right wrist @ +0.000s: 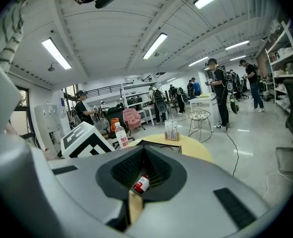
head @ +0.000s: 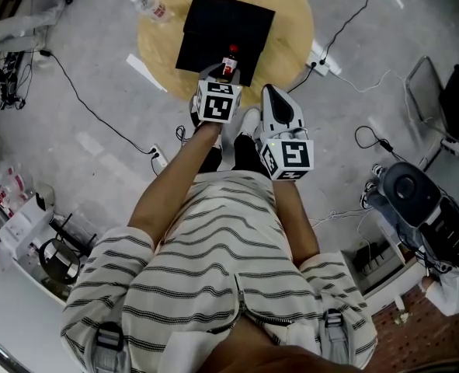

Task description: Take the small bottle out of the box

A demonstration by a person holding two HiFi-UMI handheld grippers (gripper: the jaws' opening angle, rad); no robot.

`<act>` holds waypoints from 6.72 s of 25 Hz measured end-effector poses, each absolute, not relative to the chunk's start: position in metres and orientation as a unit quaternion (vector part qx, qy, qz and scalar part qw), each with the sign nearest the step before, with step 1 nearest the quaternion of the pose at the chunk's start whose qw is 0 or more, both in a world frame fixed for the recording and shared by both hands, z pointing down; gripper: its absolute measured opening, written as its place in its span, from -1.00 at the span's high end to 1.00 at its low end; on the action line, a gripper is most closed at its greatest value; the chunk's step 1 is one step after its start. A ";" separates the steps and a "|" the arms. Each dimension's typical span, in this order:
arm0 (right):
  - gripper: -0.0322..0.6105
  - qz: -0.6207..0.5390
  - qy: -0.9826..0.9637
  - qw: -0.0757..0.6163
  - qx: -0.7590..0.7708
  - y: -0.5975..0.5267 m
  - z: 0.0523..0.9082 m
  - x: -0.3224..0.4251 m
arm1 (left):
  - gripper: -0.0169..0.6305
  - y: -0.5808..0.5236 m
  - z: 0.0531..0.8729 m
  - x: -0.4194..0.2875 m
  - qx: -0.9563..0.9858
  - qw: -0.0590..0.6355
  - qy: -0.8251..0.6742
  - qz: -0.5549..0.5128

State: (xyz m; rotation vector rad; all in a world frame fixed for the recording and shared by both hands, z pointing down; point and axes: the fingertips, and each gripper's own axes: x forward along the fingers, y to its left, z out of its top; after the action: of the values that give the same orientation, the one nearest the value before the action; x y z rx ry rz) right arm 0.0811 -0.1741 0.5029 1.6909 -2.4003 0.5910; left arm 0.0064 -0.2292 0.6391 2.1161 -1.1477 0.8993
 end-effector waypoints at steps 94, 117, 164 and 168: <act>0.85 0.217 -0.789 0.099 0.565 -0.160 0.518 0.086 | 0.28 -0.255 0.657 0.009 0.775 0.334 -0.418 0.336; 0.84 0.180 -0.787 0.083 0.584 -0.155 0.486 0.099 | 0.28 -0.242 0.581 0.019 0.811 0.308 -0.431 0.247; 0.84 0.135 -0.785 0.028 0.604 -0.154 0.424 0.085 | 0.28 -0.190 0.441 -0.006 0.889 0.160 -0.420 0.092; 0.84 0.131 -0.783 0.023 0.608 -0.155 0.420 0.083 | 0.28 -0.185 0.433 -0.010 0.892 0.147 -0.420 0.084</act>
State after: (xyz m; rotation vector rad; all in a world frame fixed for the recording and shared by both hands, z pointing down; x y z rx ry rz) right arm 0.0826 -0.1546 0.4196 1.8814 -2.4248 0.4052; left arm -0.0097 -0.1855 0.4329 2.5653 -1.2082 0.2404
